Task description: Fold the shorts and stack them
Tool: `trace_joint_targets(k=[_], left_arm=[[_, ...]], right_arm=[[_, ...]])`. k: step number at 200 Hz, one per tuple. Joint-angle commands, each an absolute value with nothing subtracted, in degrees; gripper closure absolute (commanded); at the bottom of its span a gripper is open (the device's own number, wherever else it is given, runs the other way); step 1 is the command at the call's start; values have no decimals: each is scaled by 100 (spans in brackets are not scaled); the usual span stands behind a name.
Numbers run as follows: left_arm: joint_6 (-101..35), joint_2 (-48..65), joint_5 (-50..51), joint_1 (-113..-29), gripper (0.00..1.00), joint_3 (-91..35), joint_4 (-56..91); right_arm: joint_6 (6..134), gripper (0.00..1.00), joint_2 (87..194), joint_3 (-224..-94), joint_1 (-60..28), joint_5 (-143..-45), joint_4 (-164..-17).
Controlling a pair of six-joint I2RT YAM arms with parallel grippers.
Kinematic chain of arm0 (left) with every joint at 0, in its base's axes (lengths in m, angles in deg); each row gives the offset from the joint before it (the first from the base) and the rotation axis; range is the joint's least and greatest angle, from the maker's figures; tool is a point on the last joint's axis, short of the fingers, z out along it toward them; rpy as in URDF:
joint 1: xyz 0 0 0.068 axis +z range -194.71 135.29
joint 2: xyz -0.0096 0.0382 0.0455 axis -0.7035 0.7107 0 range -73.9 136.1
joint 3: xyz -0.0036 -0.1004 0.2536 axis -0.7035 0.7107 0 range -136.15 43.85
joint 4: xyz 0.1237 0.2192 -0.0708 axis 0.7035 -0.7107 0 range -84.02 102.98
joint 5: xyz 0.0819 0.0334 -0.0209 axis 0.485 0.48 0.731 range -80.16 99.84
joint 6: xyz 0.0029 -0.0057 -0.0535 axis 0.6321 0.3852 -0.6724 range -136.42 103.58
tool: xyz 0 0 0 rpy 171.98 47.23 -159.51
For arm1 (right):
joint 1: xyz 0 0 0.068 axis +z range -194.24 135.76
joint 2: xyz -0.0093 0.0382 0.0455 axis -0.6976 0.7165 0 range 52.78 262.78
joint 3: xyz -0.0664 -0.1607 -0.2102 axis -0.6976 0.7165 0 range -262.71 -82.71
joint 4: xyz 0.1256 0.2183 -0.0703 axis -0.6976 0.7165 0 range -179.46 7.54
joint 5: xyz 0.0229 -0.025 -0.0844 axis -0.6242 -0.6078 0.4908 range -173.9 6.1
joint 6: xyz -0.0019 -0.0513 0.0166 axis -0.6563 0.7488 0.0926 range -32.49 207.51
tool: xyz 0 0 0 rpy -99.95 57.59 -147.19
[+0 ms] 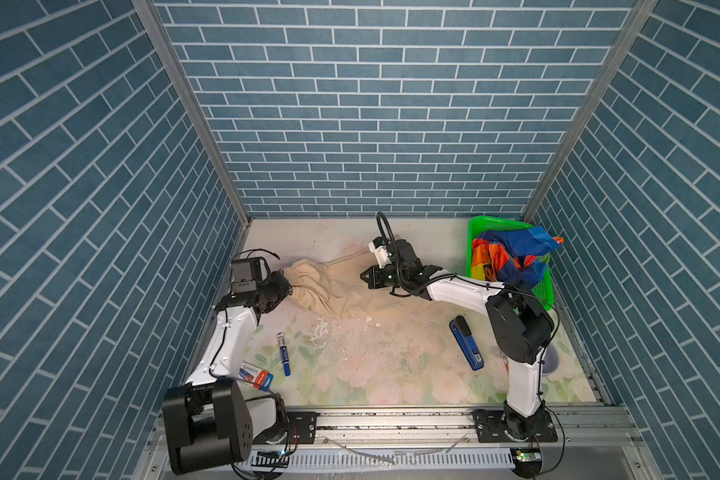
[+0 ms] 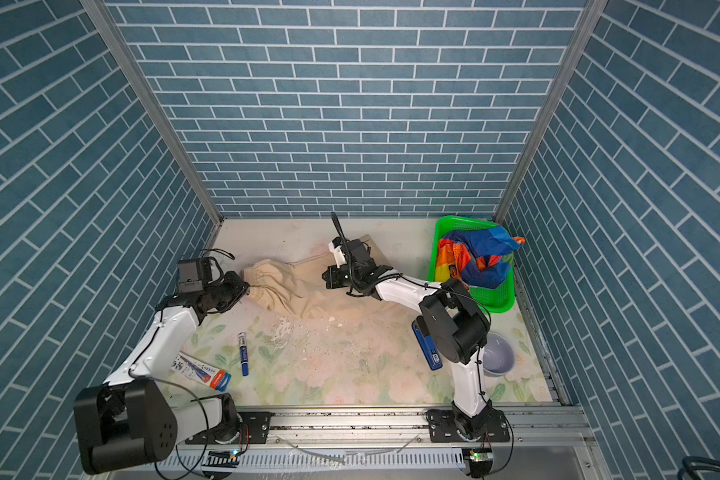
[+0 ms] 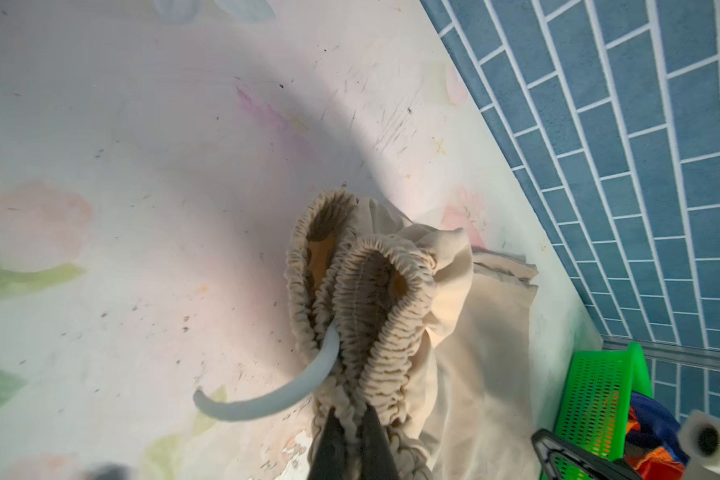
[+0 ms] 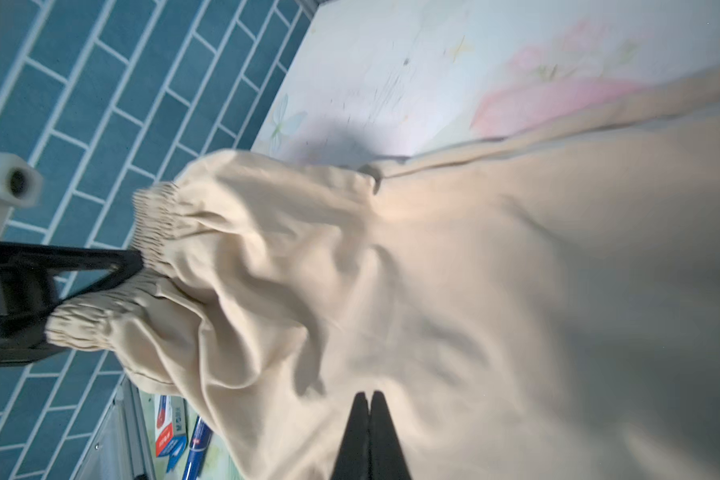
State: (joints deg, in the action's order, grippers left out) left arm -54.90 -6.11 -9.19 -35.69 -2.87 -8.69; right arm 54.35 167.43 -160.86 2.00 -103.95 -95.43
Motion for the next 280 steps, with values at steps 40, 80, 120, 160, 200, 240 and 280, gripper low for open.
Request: trace_joint_targets(k=[40,80,120,160,200,240,280], left_arm=[[-4906,-947,-405,-3565,100,-677,-2057],[-4820,-910,-312,-3548,100,-1028,-2221],[-4729,-825,-283,-3548,100,-1483,-2399],[-4437,-712,-400,-3565,100,-1949,-2754],[-4276,-672,-311,-3581,100,-2142,-2972],[-4289,-270,-369,-3956,100,-2619,-2958],[-4349,317,10,-4798,100,-3279,-2980]], right_arm=[[4577,100,18156,-16889,846,-10877,-9505],[4480,100,18426,-16783,1032,-10772,-9301],[4660,100,18012,-16440,1014,-10920,-9489],[5042,100,16923,-15849,561,-10657,-9537],[5080,100,15994,-14841,-197,-10200,-9228],[5473,100,15342,-14097,-414,-9711,-8435],[5458,100,15200,-13682,-487,-9520,-8245]])
